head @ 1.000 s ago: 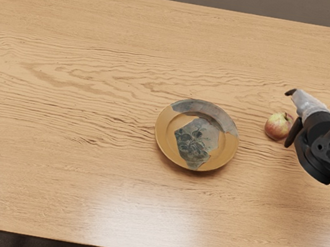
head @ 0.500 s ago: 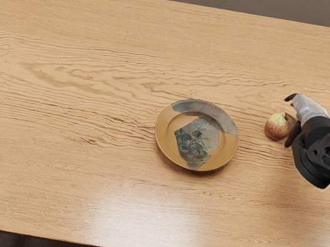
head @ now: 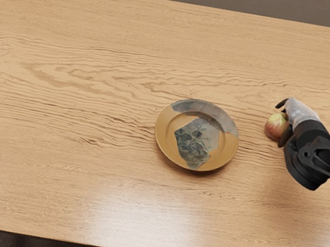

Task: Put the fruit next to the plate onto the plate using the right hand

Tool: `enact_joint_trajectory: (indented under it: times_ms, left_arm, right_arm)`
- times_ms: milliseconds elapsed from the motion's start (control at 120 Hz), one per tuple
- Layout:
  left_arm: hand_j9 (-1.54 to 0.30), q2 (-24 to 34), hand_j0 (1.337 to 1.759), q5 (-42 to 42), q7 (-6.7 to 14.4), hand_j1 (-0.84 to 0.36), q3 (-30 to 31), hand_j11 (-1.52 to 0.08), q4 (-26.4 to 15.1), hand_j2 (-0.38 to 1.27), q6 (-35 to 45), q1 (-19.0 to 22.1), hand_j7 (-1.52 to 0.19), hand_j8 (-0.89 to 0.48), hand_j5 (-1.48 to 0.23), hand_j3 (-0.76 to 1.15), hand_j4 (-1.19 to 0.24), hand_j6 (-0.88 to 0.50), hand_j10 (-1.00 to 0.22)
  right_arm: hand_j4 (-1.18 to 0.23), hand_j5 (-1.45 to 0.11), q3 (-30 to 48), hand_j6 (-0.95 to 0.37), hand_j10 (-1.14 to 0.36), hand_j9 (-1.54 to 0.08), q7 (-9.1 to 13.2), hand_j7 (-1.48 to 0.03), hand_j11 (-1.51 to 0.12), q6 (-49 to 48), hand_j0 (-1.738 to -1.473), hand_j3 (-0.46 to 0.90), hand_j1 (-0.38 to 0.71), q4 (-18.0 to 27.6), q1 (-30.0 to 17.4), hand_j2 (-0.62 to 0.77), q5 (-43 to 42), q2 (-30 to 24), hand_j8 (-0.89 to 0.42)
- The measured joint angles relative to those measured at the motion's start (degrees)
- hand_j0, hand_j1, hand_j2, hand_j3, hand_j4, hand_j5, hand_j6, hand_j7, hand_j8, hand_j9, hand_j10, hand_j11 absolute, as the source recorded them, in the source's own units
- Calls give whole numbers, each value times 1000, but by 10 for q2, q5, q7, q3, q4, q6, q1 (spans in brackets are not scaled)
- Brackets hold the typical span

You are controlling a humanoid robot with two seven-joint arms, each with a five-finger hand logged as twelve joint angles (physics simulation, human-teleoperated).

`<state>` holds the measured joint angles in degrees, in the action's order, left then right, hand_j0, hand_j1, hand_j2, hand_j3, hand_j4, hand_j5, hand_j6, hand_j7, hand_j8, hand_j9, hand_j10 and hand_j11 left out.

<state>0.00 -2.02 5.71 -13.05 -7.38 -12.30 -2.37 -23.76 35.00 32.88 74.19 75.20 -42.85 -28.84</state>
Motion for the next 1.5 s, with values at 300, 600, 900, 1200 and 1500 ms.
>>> enact_joint_trajectory:
  times_ms: [300, 600, 900, 1200, 1500]
  left_arm:
    - [-9, 0, 1658, 0, 0, 341, 0, -9, 0, 1, 0, 0, -9, -7, -9, 0, -7, -7, -7]
    - [-9, 0, 1658, 0, 0, 341, 0, -9, 0, 1, 0, 0, -9, -7, -9, 0, -7, -7, -7]
    - [-9, 0, 1658, 0, 0, 341, 0, -9, 0, 1, 0, 0, -9, -7, -9, 0, -7, -7, -7]
    - [-9, 0, 1658, 0, 0, 341, 0, -9, 0, 1, 0, 0, -9, -7, -9, 0, -7, -7, -7]
    - [-9, 0, 1658, 0, 0, 341, 0, -9, 0, 1, 0, 0, -9, -7, -9, 0, -7, -7, -7]
  right_arm:
    - [-337, -437, 1, -338, -337, -437, 0, -436, -436, 0, -1658, 0, 52, -3, -3, -65, 0, 1, -338]
    - [-367, -476, 2, -368, -367, -476, 0, -476, -476, 0, -1658, 0, 89, -2, -3, -71, 2, 2, -368]
    - [-411, -516, 2, -412, -409, -520, 0, -523, -520, 7, -1658, -1, 130, -4, -5, -75, 1, 15, -362]
    - [-513, -598, 1, -403, -432, -605, 3, -624, -611, 10, -1652, 0, 148, -4, -8, -92, -2, 24, -322]
    - [-580, -727, 1, -379, -400, -738, 2, -735, -741, 9, -1647, -1, 169, -4, -8, -28, -3, 23, -277]
